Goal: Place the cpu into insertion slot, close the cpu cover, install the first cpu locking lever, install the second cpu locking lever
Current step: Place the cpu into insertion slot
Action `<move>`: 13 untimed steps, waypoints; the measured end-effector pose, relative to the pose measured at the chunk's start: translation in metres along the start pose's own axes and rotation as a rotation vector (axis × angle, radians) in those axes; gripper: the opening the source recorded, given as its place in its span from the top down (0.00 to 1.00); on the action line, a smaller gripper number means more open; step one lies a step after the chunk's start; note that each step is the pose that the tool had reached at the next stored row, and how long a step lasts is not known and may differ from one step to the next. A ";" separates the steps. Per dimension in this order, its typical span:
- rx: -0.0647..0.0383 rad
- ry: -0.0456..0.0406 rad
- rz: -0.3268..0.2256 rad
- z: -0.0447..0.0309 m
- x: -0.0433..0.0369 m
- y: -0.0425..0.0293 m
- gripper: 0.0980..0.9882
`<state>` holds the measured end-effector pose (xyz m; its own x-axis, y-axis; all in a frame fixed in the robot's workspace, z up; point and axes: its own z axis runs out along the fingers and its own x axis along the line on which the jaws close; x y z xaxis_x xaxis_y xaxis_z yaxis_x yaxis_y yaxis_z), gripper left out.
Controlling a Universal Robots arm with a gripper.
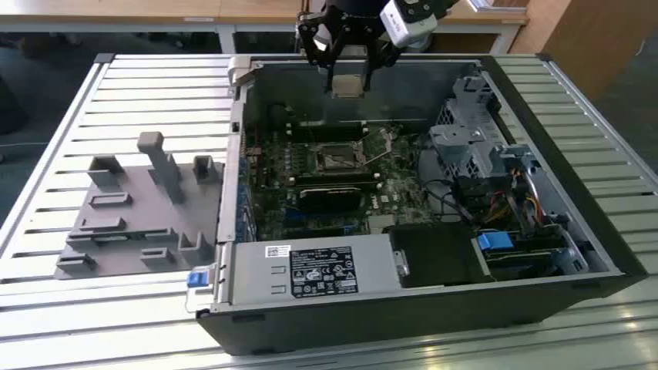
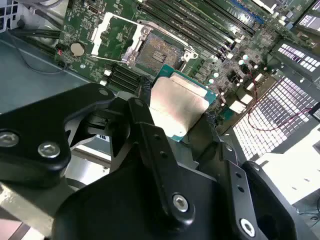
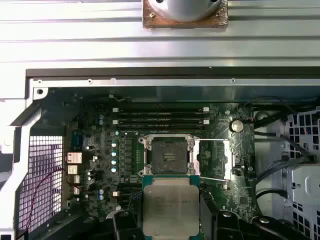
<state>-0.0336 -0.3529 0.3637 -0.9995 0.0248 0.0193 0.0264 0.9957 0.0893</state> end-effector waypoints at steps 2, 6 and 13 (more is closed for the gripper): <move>0.000 0.0000 0.000 0.0000 0.0000 0.0000 0.50; 0.000 -0.0002 0.002 0.0000 0.0000 0.0000 0.50; -0.001 -0.0050 0.056 0.0001 0.0000 0.0002 0.50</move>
<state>-0.0336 -0.3526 0.3637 -0.9966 0.0806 0.0193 0.0820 0.9926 0.0890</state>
